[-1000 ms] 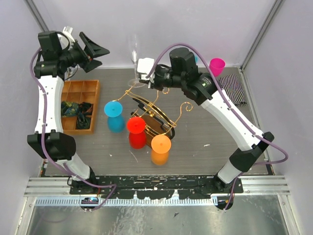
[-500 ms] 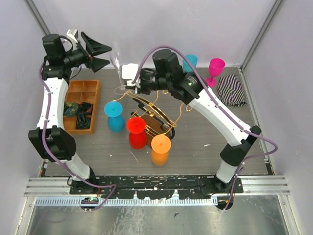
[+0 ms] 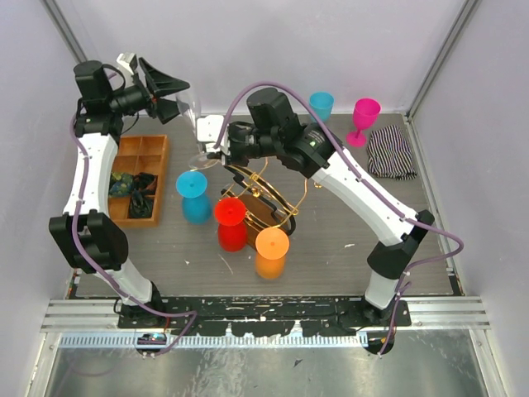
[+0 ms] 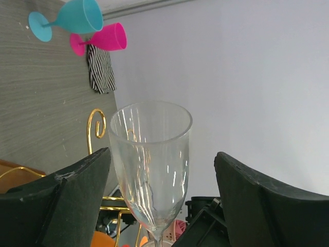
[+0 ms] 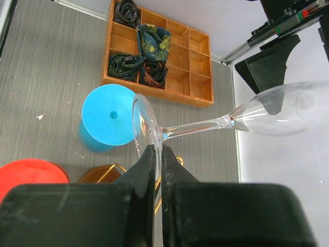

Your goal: Take the wine glass off the wine glass rack

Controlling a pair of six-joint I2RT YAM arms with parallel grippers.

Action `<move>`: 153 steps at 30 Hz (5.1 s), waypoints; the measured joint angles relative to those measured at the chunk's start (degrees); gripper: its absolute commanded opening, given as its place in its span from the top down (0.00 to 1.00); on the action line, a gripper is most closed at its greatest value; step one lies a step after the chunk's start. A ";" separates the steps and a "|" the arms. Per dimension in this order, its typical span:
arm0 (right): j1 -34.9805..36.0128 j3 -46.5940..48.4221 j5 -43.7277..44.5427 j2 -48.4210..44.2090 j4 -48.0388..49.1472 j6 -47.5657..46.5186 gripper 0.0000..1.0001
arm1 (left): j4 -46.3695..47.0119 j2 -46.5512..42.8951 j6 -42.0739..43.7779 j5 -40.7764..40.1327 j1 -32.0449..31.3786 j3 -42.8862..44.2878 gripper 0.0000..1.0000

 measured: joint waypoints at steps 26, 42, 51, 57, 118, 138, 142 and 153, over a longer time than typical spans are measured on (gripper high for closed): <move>0.17 0.96 0.26 0.07 -2.08 -0.24 0.99 | 1.33 0.81 -1.31 4.13 -0.92 -2.05 0.38; 0.22 0.24 5.60 -0.48 0.46 2.86 0.09 | 5.86 0.85 -5.90 4.72 -0.07 -5.40 0.44; 0.22 -7.61 12.81 -8.31 5.75 4.92 0.05 | 14.32 0.85 -14.03 2.19 6.64 -7.39 0.51; 0.20 -11.23 18.75 -14.60 6.99 5.53 0.05 | 14.60 4.83 -14.10 -2.51 9.79 -2.64 0.49; -15.13 -27.15 14.95 -16.02 18.08 12.94 0.04 | 33.22 22.51 59.47 -104.08 -14.95 -12.92 0.41; -15.56 -27.23 13.64 -13.20 19.04 14.36 0.04 | 48.39 22.95 64.52 -107.36 -17.20 -21.44 0.02; -15.65 -27.23 13.64 -13.20 19.06 14.36 0.04 | 48.83 22.93 64.87 -107.51 -17.64 -22.62 0.02; -15.67 -26.64 12.87 -13.18 18.69 17.00 0.05 | 44.98 17.55 61.88 -107.69 -19.08 -25.11 0.02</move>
